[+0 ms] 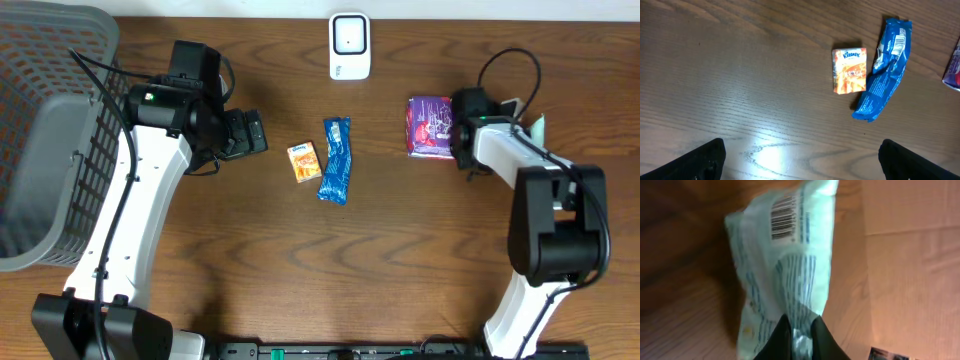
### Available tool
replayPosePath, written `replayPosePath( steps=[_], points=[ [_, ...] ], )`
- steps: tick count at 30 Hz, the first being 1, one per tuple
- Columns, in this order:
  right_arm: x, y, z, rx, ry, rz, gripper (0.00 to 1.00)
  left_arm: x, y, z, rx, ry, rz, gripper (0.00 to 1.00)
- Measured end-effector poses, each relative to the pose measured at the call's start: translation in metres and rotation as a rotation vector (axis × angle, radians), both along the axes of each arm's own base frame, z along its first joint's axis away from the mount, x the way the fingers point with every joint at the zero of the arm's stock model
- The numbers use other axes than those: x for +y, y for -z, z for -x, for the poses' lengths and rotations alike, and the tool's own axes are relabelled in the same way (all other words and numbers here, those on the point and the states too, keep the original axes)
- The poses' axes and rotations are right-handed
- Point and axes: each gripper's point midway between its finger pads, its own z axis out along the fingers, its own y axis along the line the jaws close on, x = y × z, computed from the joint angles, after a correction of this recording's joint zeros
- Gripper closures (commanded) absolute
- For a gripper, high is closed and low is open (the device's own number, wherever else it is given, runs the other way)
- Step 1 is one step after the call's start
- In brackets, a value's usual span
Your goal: Scan the item barcode
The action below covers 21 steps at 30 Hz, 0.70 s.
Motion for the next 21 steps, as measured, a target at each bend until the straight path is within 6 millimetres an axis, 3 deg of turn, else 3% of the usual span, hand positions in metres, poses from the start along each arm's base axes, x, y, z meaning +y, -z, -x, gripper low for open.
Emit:
replayPosePath(
  steps=[3, 4, 7, 14, 18, 21],
  points=[
    [0.015, 0.008, -0.003, 0.009, -0.032, -0.046, 0.80, 0.000, 0.000, 0.000, 0.000, 0.000, 0.000, 0.02],
    [0.022, 0.011, -0.004, 0.015, -0.051, -0.067, 0.67, 0.000, 0.000, 0.000, 0.000, 0.000, 0.000, 0.02],
    [0.039, 0.017, -0.003, 0.022, -0.075, -0.107, 0.45, 0.000, 0.000, 0.000, 0.000, 0.000, 0.000, 0.02],
    [0.070, 0.014, -0.003, 0.038, -0.080, -0.255, 0.26, 0.000, 0.000, 0.000, 0.000, 0.000, 0.000, 0.02],
    [0.083, -0.015, -0.019, -0.025, -0.077, -0.438, 0.18, 0.000, 0.000, 0.000, 0.000, 0.000, 0.000, 0.02],
    [0.079, -0.058, -0.036, -0.141, -0.084, -0.583, 0.19, 0.000, 0.000, 0.000, 0.000, 0.000, 0.000, 0.02]
  ],
)
